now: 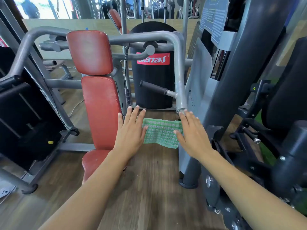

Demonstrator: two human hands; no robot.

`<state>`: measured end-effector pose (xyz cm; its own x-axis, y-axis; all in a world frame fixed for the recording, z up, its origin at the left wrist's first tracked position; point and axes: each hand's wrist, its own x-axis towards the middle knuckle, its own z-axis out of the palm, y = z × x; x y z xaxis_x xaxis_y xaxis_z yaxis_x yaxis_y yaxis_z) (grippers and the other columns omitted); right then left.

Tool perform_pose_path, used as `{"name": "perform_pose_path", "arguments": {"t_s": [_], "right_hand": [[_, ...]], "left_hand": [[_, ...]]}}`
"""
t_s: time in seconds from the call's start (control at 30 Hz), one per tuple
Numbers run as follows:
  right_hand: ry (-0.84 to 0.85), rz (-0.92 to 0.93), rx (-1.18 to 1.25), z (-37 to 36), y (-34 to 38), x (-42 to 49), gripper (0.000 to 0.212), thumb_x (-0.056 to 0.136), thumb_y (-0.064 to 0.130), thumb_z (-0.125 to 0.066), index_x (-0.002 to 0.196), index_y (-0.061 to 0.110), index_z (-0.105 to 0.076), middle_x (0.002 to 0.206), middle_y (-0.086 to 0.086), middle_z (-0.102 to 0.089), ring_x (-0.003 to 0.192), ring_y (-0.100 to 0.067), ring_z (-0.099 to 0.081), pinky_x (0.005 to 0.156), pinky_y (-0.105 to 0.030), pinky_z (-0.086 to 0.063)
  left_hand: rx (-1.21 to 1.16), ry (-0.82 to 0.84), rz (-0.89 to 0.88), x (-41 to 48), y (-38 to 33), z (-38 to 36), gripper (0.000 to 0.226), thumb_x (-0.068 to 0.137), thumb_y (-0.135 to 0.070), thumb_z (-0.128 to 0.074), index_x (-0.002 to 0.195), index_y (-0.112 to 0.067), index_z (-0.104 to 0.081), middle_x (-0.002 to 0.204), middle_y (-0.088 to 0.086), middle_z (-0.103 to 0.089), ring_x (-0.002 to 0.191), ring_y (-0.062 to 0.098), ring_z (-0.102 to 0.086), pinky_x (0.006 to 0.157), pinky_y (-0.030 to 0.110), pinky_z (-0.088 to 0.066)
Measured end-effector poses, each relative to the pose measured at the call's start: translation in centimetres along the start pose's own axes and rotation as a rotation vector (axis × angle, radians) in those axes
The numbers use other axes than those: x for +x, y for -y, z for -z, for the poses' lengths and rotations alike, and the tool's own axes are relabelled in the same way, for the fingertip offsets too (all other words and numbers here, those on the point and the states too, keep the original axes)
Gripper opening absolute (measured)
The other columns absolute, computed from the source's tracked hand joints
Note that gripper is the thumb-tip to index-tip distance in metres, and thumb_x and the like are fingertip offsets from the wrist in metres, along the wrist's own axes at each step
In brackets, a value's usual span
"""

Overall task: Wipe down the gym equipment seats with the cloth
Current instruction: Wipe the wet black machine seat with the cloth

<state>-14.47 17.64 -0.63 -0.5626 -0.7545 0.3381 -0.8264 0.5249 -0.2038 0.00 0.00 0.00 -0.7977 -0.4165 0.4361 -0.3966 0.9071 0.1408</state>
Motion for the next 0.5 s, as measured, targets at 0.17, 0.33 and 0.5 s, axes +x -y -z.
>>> {"name": "perform_pose_path", "arguments": {"t_s": [0.17,0.33,0.5], "right_hand": [[0.049,0.047,-0.048,-1.4,-0.5,1.4,0.05,0.098,0.025,-0.048,0.143,0.006,-0.039,0.146,-0.012,-0.042,0.14,-0.03,-0.032,0.117,-0.045,-0.018],[-0.068,0.074,-0.058,-2.0,-0.8,1.7,0.027,0.086,0.011,-0.067,0.112,0.007,-0.066,0.105,-0.007,-0.068,0.112,-0.031,-0.057,0.11,-0.05,-0.03],[-0.211,0.111,-0.012,-2.2,-1.3,1.9,0.02,0.076,0.008,-0.078,0.095,0.01,-0.073,0.086,-0.002,-0.072,0.096,-0.027,-0.066,0.112,-0.042,-0.025]], "left_hand": [[0.071,0.13,-0.001,1.4,1.2,-1.3,0.053,0.098,-0.025,-0.049,0.146,-0.013,-0.033,0.152,0.006,-0.032,0.145,0.028,-0.018,0.114,0.057,-0.007],[0.034,0.064,-0.046,1.9,2.0,-1.7,0.037,0.085,-0.004,-0.065,0.121,-0.007,-0.062,0.116,0.007,-0.064,0.123,0.034,-0.051,0.109,0.062,-0.018],[-0.056,-0.115,-0.059,2.2,2.4,-2.1,0.025,0.069,0.004,-0.077,0.089,-0.011,-0.074,0.084,0.001,-0.07,0.083,0.029,-0.063,0.098,0.05,-0.038]]}}
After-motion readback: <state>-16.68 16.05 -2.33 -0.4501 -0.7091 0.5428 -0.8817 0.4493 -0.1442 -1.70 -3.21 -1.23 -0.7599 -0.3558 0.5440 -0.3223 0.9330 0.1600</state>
